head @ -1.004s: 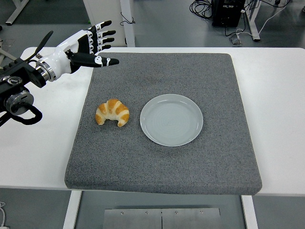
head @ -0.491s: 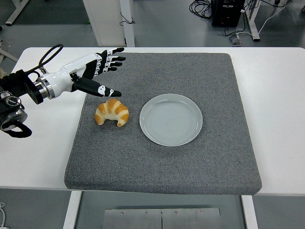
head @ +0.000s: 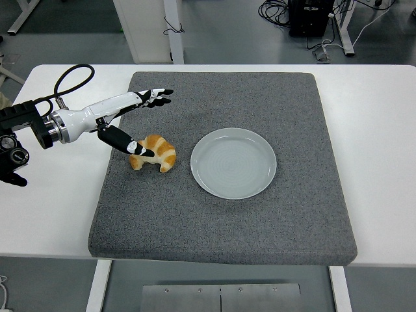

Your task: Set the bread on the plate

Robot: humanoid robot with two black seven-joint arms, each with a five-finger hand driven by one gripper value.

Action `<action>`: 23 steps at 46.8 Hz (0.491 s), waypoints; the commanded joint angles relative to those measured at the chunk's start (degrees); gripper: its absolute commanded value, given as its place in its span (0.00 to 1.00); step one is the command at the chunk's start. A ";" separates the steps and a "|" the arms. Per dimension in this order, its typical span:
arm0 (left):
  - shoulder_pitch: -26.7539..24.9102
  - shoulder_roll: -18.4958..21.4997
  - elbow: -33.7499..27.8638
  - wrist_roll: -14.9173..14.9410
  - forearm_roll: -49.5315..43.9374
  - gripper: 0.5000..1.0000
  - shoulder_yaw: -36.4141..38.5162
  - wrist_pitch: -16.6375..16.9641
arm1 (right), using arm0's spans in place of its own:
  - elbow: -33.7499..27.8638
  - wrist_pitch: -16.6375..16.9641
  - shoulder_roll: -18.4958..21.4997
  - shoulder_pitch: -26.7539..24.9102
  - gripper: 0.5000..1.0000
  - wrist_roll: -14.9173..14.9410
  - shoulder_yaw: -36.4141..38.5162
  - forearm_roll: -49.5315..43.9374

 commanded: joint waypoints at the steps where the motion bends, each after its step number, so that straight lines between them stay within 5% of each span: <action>1: 1.44 -1.19 1.71 -0.25 0.53 0.96 -0.07 0.06 | 0.00 0.04 0.00 0.08 1.00 0.01 0.00 0.00; 23: 5.23 -5.85 9.27 -1.31 6.42 0.96 0.10 3.40 | 0.00 -0.05 0.00 -0.01 1.00 0.01 0.00 0.00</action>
